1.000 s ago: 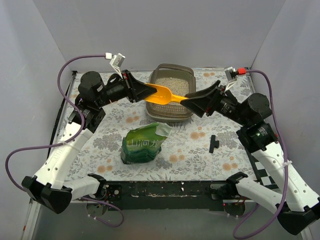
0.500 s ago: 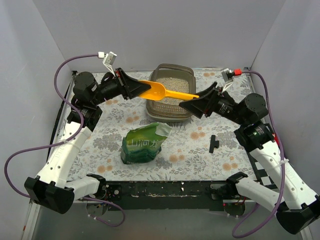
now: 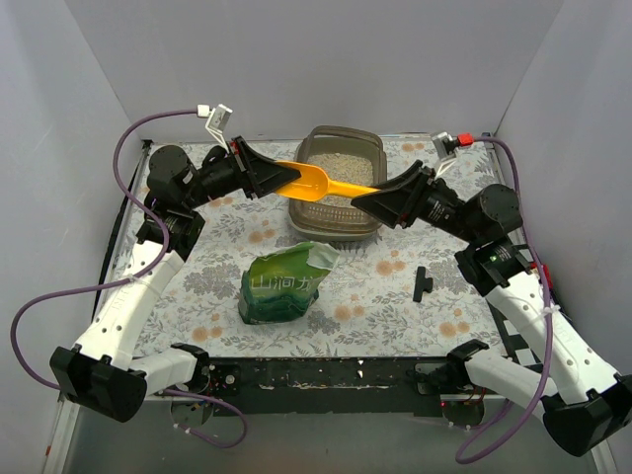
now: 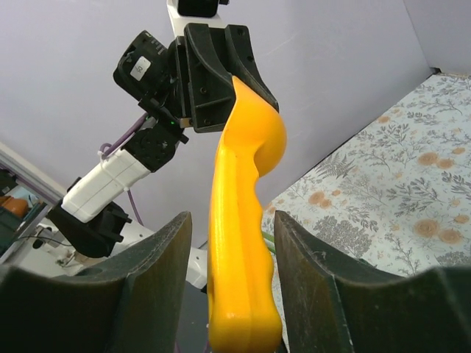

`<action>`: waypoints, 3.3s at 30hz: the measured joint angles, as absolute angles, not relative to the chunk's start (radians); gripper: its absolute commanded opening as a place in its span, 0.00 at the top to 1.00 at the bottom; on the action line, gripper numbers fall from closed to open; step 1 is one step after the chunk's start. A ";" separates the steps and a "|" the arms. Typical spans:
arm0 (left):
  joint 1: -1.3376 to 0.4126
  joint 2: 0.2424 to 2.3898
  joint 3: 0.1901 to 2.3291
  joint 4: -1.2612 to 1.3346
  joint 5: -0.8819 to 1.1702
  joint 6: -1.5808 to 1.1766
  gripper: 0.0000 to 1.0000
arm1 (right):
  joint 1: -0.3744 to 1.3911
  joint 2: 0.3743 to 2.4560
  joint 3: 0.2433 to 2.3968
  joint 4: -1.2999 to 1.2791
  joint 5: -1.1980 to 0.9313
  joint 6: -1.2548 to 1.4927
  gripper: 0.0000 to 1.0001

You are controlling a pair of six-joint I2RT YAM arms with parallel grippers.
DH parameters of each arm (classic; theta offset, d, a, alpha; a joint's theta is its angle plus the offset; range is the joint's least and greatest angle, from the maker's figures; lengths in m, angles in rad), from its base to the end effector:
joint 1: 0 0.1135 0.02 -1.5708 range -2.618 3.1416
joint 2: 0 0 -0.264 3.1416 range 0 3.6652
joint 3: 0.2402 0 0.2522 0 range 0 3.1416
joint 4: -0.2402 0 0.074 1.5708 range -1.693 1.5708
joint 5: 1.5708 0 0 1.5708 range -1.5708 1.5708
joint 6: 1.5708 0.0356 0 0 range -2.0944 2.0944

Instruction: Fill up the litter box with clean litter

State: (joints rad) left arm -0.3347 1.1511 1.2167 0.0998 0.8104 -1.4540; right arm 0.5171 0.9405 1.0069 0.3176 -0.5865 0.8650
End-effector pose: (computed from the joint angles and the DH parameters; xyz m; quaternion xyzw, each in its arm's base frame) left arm 0.2278 -0.1065 0.4467 -0.0604 0.6630 -0.7064 0.2404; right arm 0.1649 0.1165 0.4417 -0.1434 0.5687 0.6304 0.5086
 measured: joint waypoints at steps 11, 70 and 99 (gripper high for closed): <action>-0.335 1.157 1.217 0.102 0.824 -1.454 1.00 | 0.517 0.955 0.997 0.368 -0.606 0.887 0.48; -0.442 0.859 0.965 -0.572 0.755 -0.639 0.36 | 0.477 0.933 1.393 -0.845 -0.435 0.318 0.99; -0.537 0.728 0.739 -0.347 0.484 -0.609 1.00 | 0.531 1.348 1.384 -0.839 -0.602 0.278 0.99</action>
